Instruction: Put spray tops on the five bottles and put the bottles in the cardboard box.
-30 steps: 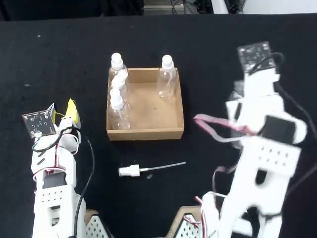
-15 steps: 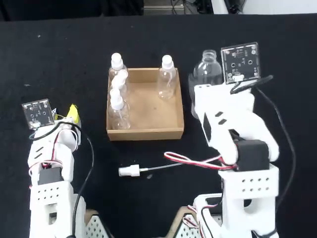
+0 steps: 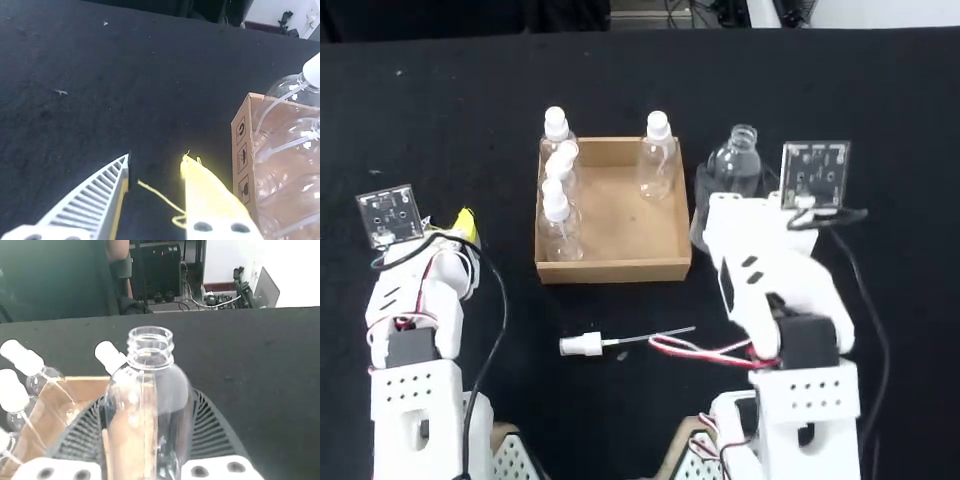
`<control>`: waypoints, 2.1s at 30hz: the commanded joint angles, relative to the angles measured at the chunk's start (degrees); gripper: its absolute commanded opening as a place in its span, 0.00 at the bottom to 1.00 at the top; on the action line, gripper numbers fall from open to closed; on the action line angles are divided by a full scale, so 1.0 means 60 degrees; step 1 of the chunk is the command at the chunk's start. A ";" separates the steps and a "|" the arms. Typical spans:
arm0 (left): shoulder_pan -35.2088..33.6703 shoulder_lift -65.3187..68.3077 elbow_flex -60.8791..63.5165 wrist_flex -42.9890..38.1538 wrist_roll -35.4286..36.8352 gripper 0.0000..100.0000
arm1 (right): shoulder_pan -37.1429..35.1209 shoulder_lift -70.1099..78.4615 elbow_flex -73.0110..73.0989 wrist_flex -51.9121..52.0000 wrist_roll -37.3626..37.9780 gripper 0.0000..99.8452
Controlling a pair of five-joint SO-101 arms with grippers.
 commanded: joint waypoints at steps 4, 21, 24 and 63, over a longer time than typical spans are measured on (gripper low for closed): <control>-0.0022 0.0044 -0.1429 0.1084 0.0015 0.12 | -0.0747 -0.0989 0.0755 -0.0645 -0.0088 0.01; -0.0491 0.4791 -0.6864 0.6256 0.0029 0.20 | -0.0791 -0.2542 0.2410 -0.1861 -0.0073 0.01; -0.0286 0.4879 -0.7392 0.7150 0.0015 0.20 | -0.0791 -0.2542 0.2410 -0.1861 -0.0029 0.01; 0.7158 0.4879 -0.5927 0.9773 -0.1524 0.20 | 0.0234 -0.2557 0.2498 -0.1905 -0.0088 0.01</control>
